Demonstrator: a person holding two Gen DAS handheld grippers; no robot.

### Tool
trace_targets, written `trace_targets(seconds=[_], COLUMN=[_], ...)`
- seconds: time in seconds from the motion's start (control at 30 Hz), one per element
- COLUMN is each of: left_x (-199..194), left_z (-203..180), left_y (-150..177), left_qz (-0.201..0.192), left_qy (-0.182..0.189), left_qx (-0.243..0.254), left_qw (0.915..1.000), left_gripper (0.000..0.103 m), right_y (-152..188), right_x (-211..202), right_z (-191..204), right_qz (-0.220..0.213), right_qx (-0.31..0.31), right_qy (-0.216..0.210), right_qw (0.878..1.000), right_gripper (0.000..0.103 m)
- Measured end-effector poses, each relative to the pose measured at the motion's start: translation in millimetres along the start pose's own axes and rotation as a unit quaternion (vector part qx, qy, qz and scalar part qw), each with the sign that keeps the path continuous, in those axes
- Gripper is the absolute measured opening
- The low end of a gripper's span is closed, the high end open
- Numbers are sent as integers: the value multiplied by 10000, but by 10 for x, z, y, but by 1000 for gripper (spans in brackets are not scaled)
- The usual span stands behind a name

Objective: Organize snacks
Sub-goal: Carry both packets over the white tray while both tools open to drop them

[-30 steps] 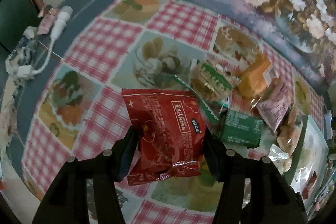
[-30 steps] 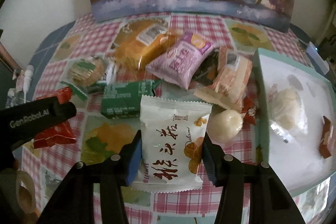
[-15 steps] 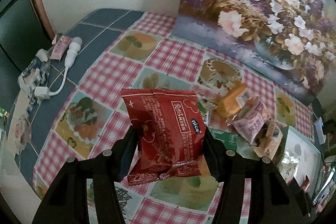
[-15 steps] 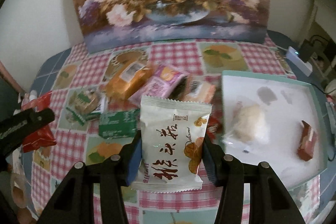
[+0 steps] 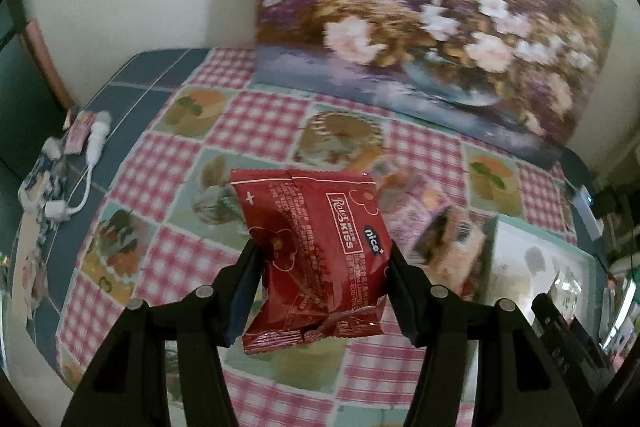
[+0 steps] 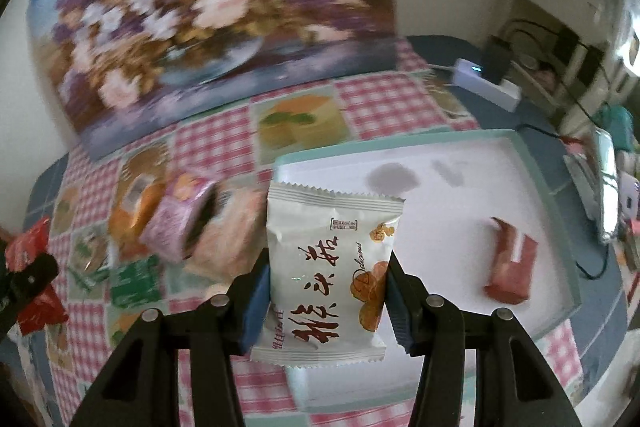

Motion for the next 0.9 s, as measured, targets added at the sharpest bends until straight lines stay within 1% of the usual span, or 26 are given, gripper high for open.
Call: trace_targets(seconds=[0.3,0.47,0.57,0.9], left_x=[104,201,333,819], left_z=[-934,-1466,-1742,-2376], left_y=[-19,-7,61,308], left_qz=[60,49,147,455], left_qy=[453,611,725,1075], left_qx=[661,1117,1308,1645], left_qw=[9968,9919,9886,9795], left_gripper=[61,61,61,61], right_y=[-139,-199,-229,-296], right_x=[176,351,464,768], right_z=[-474,-715,-890,-1396], right_qz=[83,177,252,439], right_qx=[398,548,660,1050], right_qy=[211,420,560,869], right_qw=[9990,9975,9959,9897], right_gripper=[54,54,55,55])
Point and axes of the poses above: each gripper's, at about its wrist camera, not at the fingertips, and x roughly the way its jaws point, z to its left, y to its underside, the point moved 10 cm from there along x, roughly the way its jaws point, and after that the axes turned 12 degrees about y, right-handed, at the moved point
